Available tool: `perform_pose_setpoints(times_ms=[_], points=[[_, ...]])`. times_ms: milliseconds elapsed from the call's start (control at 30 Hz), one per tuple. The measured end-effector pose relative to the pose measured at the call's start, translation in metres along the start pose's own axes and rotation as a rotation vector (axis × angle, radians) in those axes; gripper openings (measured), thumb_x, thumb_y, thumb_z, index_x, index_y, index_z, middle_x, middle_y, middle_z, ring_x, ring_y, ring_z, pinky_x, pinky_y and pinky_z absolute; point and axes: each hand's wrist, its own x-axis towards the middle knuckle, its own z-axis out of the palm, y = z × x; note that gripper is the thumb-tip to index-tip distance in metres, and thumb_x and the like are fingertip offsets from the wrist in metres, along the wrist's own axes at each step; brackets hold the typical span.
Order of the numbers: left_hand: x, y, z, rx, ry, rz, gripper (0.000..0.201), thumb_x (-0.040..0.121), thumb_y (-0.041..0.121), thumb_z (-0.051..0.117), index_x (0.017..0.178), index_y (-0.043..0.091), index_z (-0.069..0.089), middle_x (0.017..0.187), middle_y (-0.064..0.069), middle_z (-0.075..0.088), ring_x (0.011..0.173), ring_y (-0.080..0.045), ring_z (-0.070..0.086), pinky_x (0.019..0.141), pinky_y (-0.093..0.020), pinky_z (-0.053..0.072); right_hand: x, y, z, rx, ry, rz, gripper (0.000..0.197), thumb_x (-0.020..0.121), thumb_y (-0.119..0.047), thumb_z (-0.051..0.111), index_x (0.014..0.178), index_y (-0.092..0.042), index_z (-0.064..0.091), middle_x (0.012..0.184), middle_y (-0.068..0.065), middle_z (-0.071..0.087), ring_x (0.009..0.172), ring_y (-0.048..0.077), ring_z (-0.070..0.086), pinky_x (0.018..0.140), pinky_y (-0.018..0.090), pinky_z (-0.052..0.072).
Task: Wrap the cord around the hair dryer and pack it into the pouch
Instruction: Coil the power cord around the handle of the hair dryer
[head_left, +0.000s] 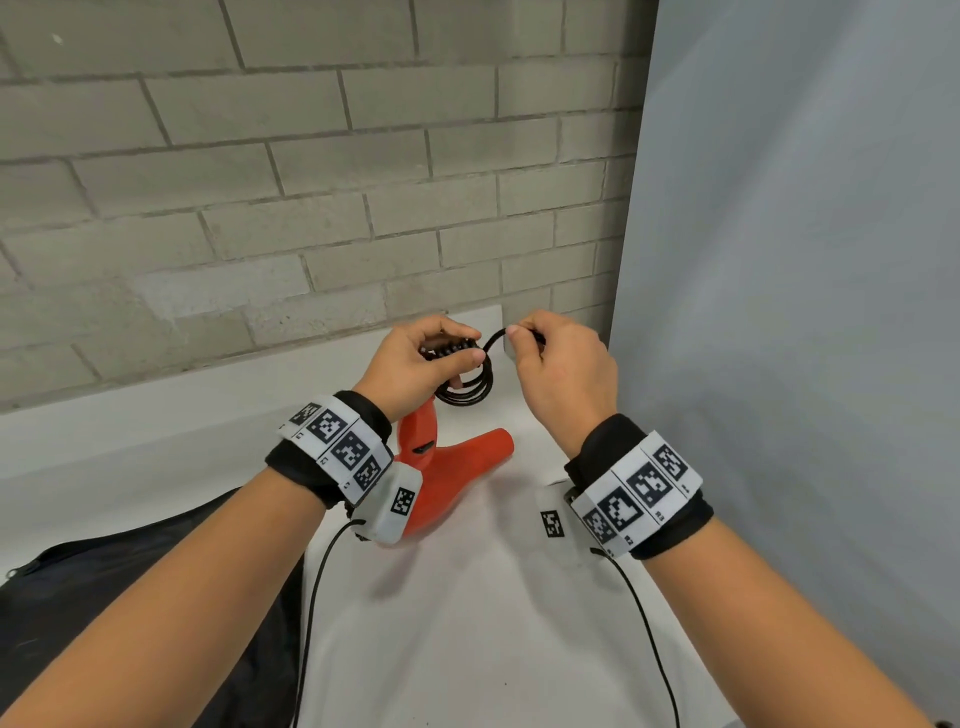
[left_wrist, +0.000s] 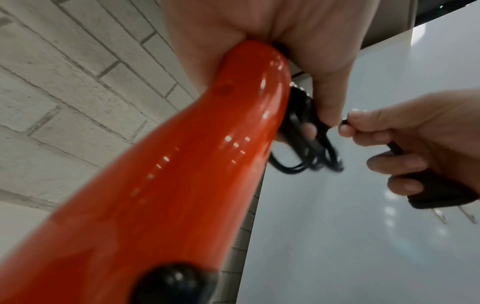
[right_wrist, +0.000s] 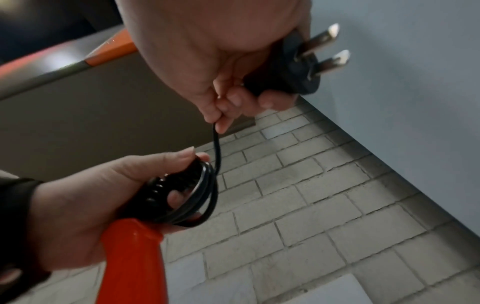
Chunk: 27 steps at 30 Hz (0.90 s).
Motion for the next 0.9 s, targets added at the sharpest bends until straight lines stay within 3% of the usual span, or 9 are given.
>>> perform_pose_setpoints(times_ms=[67, 233, 400, 467, 567, 633, 700, 800, 900], points=[[-0.002, 0.0, -0.001, 0.049, -0.007, -0.008, 0.015, 0.08, 0.013, 0.066, 0.084, 0.026, 0.06, 0.076, 0.004, 0.065, 0.049, -0.004, 0.06, 0.062, -0.018, 0.05, -0.001, -0.004, -0.001, 0.039, 0.005, -0.003, 0.025, 0.095, -0.03, 0.043, 0.092, -0.015, 0.064, 0.077, -0.005, 0.057, 0.074, 0.015, 0.053, 0.063, 0.027, 0.038], [-0.004, 0.003, -0.007, 0.147, -0.162, 0.001, 0.029, 0.085, 0.019, 0.06, 0.106, 0.038, 0.059, 0.091, 0.0, 0.067, 0.056, -0.007, 0.063, 0.068, -0.02, 0.053, -0.004, -0.008, -0.002, 0.165, 0.004, -0.057, 0.024, 0.094, -0.027, 0.047, 0.084, -0.012, 0.064, 0.069, -0.004, 0.055, 0.068, 0.016, 0.052, 0.061, 0.028, 0.04], [-0.006, 0.007, -0.003, 0.112, -0.203, -0.022, 0.022, 0.086, 0.009, 0.057, 0.105, 0.019, 0.062, 0.086, 0.0, 0.064, 0.049, -0.003, 0.058, 0.055, -0.014, 0.049, -0.012, -0.006, 0.008, 0.318, -0.017, -0.149, 0.02, 0.092, -0.018, 0.049, 0.086, -0.007, 0.066, 0.077, -0.001, 0.06, 0.073, 0.015, 0.054, 0.065, 0.026, 0.043], [-0.005, 0.005, -0.004, 0.089, -0.161, -0.046, 0.021, 0.087, 0.009, 0.056, 0.105, 0.015, 0.062, 0.085, -0.001, 0.063, 0.046, -0.004, 0.058, 0.053, -0.014, 0.049, -0.014, -0.003, 0.008, 0.32, -0.066, -0.213, 0.02, 0.093, -0.015, 0.048, 0.093, -0.006, 0.066, 0.081, 0.0, 0.06, 0.075, 0.012, 0.054, 0.067, 0.021, 0.042], [-0.002, 0.002, -0.007, 0.039, -0.05, -0.088, 0.014, 0.087, 0.01, 0.056, 0.093, 0.021, 0.062, 0.082, 0.0, 0.061, 0.041, -0.004, 0.057, 0.049, -0.011, 0.047, -0.012, 0.011, 0.004, 0.251, -0.203, -0.201, 0.023, 0.095, -0.013, 0.045, 0.105, -0.007, 0.064, 0.086, -0.003, 0.058, 0.068, -0.001, 0.047, 0.064, 0.008, 0.036], [0.0, 0.001, -0.009, 0.034, 0.003, -0.098, 0.013, 0.087, 0.011, 0.057, 0.088, 0.023, 0.062, 0.079, 0.002, 0.06, 0.04, -0.004, 0.057, 0.047, -0.011, 0.045, -0.009, 0.025, 0.003, 0.193, -0.304, -0.119, 0.021, 0.093, -0.015, 0.049, 0.104, -0.01, 0.066, 0.077, -0.01, 0.056, 0.065, -0.003, 0.045, 0.069, 0.011, 0.038], [0.001, 0.001, -0.008, 0.047, 0.02, -0.1, 0.011, 0.086, 0.011, 0.058, 0.09, 0.019, 0.063, 0.078, 0.002, 0.06, 0.039, -0.004, 0.057, 0.046, -0.011, 0.045, -0.007, 0.037, 0.002, 0.146, -0.375, -0.027, 0.018, 0.091, -0.016, 0.055, 0.102, -0.013, 0.069, 0.066, -0.018, 0.053, 0.065, 0.007, 0.051, 0.075, 0.021, 0.044], [0.002, 0.0, -0.002, 0.093, 0.039, -0.075, 0.01, 0.086, 0.011, 0.058, 0.095, 0.015, 0.063, 0.074, 0.002, 0.06, 0.044, 0.0, 0.057, 0.051, -0.009, 0.045, -0.006, 0.047, 0.003, 0.157, -0.429, 0.042, 0.018, 0.087, -0.001, 0.055, 0.099, -0.008, 0.067, 0.081, -0.004, 0.056, 0.059, 0.005, 0.052, 0.059, 0.01, 0.041], [0.006, -0.001, 0.002, 0.118, 0.075, -0.061, 0.009, 0.086, 0.013, 0.06, 0.093, 0.016, 0.064, 0.077, 0.007, 0.061, 0.064, 0.001, 0.057, 0.067, -0.01, 0.044, -0.007, 0.045, 0.0, 0.265, -0.415, 0.06, 0.019, 0.085, 0.004, 0.054, 0.086, -0.015, 0.059, 0.089, 0.003, 0.058, 0.052, -0.002, 0.06, 0.051, 0.003, 0.044]])
